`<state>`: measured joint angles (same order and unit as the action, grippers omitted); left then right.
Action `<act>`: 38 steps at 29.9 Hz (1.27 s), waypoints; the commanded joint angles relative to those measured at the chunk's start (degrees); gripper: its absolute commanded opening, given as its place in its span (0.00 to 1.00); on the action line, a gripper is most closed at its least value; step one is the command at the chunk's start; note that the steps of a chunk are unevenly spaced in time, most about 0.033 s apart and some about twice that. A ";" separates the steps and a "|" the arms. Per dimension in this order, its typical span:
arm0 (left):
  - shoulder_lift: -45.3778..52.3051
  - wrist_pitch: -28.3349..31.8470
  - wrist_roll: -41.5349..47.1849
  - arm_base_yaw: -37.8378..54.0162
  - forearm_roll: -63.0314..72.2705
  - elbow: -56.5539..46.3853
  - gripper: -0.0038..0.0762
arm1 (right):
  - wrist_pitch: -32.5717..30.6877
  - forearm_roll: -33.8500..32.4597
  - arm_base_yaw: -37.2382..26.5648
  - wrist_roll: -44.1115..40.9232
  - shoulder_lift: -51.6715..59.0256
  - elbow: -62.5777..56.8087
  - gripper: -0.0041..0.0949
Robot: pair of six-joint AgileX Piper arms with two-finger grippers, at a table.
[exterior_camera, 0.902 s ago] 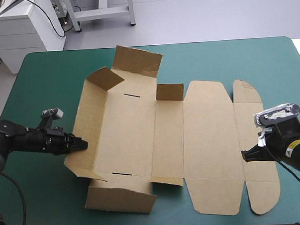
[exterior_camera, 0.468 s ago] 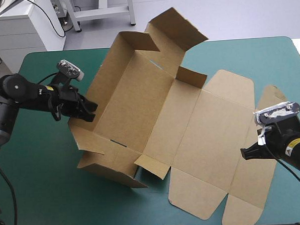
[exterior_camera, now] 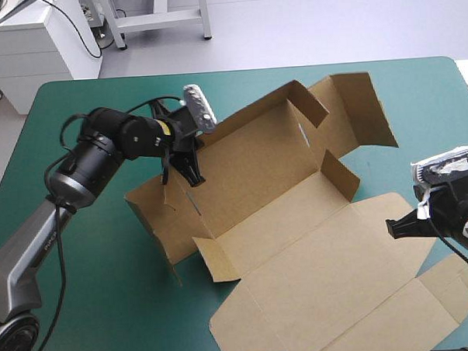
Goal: Fold the box
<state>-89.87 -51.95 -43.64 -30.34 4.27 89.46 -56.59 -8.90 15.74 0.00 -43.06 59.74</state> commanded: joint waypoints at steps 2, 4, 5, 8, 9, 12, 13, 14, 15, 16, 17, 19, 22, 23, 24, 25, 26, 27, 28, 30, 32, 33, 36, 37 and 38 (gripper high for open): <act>1.12 9.82 -0.96 -6.71 -10.17 1.78 0.04 | 2.50 -1.63 -0.28 0.34 0.29 2.41 0.03; 1.00 10.03 -0.96 -8.69 -14.03 1.08 0.04 | 1.98 -2.06 -0.28 0.00 0.29 2.41 0.03; 1.00 9.90 -0.96 -9.37 -15.14 0.62 0.04 | 2.00 -2.20 -0.28 0.00 0.29 2.41 0.03; 1.49 9.76 -0.96 -10.77 -18.14 -0.92 0.04 | 2.00 -2.28 -0.28 0.00 0.29 2.41 0.03; 1.81 10.14 -0.96 -11.18 -18.61 -1.66 0.04 | 2.10 -2.33 -0.28 0.00 0.29 2.41 0.03; 4.14 13.62 -1.59 -11.86 -19.84 -5.16 0.04 | 2.00 -2.42 -0.28 -0.30 0.29 2.41 0.03; 5.22 15.61 -1.59 -11.85 -20.11 -6.80 0.04 | 2.00 -2.42 -0.28 -0.30 0.29 2.41 0.03; 6.14 17.84 -1.59 -11.85 -20.32 -8.18 0.04 | 2.10 -2.42 -0.28 -0.30 0.29 2.41 0.03; 7.40 20.12 -1.59 -11.85 -21.02 -10.08 0.04 | 2.10 -2.42 -0.28 -0.44 0.29 2.41 0.03; 8.68 21.77 -1.59 -11.85 -21.61 -12.12 0.04 | 2.19 -2.55 -0.28 -0.45 0.29 2.41 0.03; 9.94 24.37 -1.87 -11.85 -22.28 -14.18 0.04 | 2.33 -2.55 -0.28 -0.45 0.29 2.41 0.03; 12.56 28.20 -2.55 -11.85 -23.21 -18.41 0.04 | 2.58 -2.64 -0.28 -0.58 0.29 2.52 0.03; 15.81 35.39 -2.55 -11.85 -25.26 -24.29 0.04 | 2.58 -2.64 -0.28 -1.17 0.29 2.86 0.03; 16.68 38.05 -2.55 -11.85 -26.22 -26.16 0.04 | 3.17 -2.64 -0.28 -1.17 0.29 2.86 0.03; 17.15 40.50 -2.55 -11.85 -27.24 -27.45 0.04 | 3.57 -2.64 -0.28 -1.36 0.29 2.86 0.03; 17.60 42.47 -2.55 -11.85 -27.89 -28.82 0.04 | 3.89 -2.64 -0.28 -1.88 0.29 2.86 0.03; 17.75 43.73 -2.55 -11.85 -28.43 -29.92 0.04 | 4.48 -2.53 -0.28 -2.64 0.29 2.86 0.03; 17.75 43.84 -2.55 -11.85 -29.06 -30.52 0.04 | 4.61 -2.40 -0.28 -2.65 0.29 2.86 0.03; 17.75 43.84 -2.44 -11.85 -29.07 -30.86 0.04 | 4.61 -2.40 -0.28 -2.65 0.29 2.86 0.03; 17.50 43.60 -2.44 -11.85 -29.07 -30.89 0.04 | 4.69 -1.91 -0.28 -2.65 0.15 2.86 0.03; 17.52 44.54 -2.44 -11.85 -29.86 -30.89 0.04 | 4.69 -1.75 -0.28 -3.08 -0.25 2.97 0.03; 17.52 45.05 -2.44 -11.85 -31.03 -30.89 0.04 | 4.69 -1.75 -0.28 -3.07 -0.50 2.98 0.03; 17.63 44.82 -2.44 -11.85 -33.65 -30.89 0.04 | 4.69 -1.26 -0.28 -3.33 -1.74 4.19 0.03; 17.63 44.11 -2.44 -11.85 -33.65 -30.89 0.04 | 4.69 -0.83 -0.28 -3.33 -2.30 4.88 0.03; 17.63 43.31 -2.44 -11.85 -33.65 -30.89 0.04 | 4.69 -0.75 -0.28 -3.33 -3.00 5.66 0.03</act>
<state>-74.25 -11.42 -46.21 -41.87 -27.80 56.83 -55.75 -9.46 15.74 -3.25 -44.49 62.22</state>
